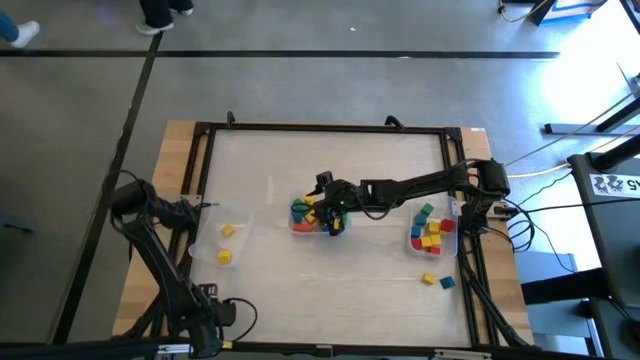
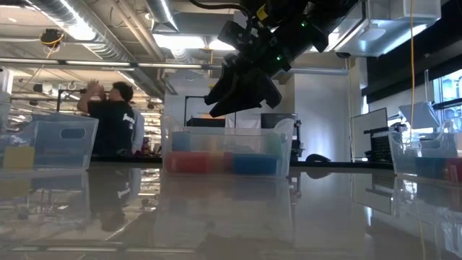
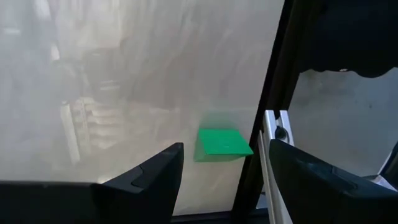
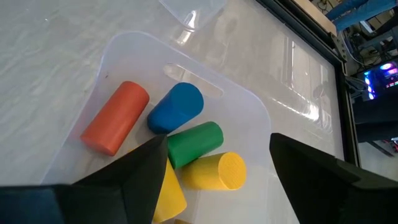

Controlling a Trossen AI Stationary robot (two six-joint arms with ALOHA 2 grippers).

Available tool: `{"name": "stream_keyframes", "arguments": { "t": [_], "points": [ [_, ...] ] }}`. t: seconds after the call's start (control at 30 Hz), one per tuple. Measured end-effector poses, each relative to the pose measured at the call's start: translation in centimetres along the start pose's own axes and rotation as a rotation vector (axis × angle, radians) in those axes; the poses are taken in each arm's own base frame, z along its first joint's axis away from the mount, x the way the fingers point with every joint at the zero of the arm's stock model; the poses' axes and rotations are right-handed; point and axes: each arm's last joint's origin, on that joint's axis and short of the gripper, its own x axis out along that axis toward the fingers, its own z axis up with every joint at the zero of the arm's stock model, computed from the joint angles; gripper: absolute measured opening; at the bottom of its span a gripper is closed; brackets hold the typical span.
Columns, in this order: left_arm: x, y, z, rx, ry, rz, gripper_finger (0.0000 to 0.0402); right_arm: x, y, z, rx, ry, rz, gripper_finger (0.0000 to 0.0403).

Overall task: Sort blocks by size
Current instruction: Put the green triangular block into the left transparent bin

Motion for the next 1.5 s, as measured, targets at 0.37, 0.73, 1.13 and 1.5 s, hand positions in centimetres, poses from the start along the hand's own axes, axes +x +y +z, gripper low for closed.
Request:
{"name": "stream_keyframes", "arguments": {
  "t": [0.37,0.73,1.13,1.5],
  "points": [
    [2.2,-0.9,-1.3,0.036,0.018,0.019,0.0233,0.4,0.2,-0.2,-0.002,0.009,0.006,0.0287],
    [3.9,-0.8,-1.4,0.009,0.043,0.081,0.0233,1.3,0.7,-0.8,-0.008,0.037,0.024,0.0287],
    [3.9,-0.5,-1.5,0.049,0.064,0.103,0.0132,1.3,0.7,-0.8,-0.007,0.034,0.022,0.0287],
    [0.7,0.6,0.0,-0.032,0.072,0.103,0.0131,1.3,0.7,-0.8,-0.007,0.034,0.022,0.0287]
  ]
}}
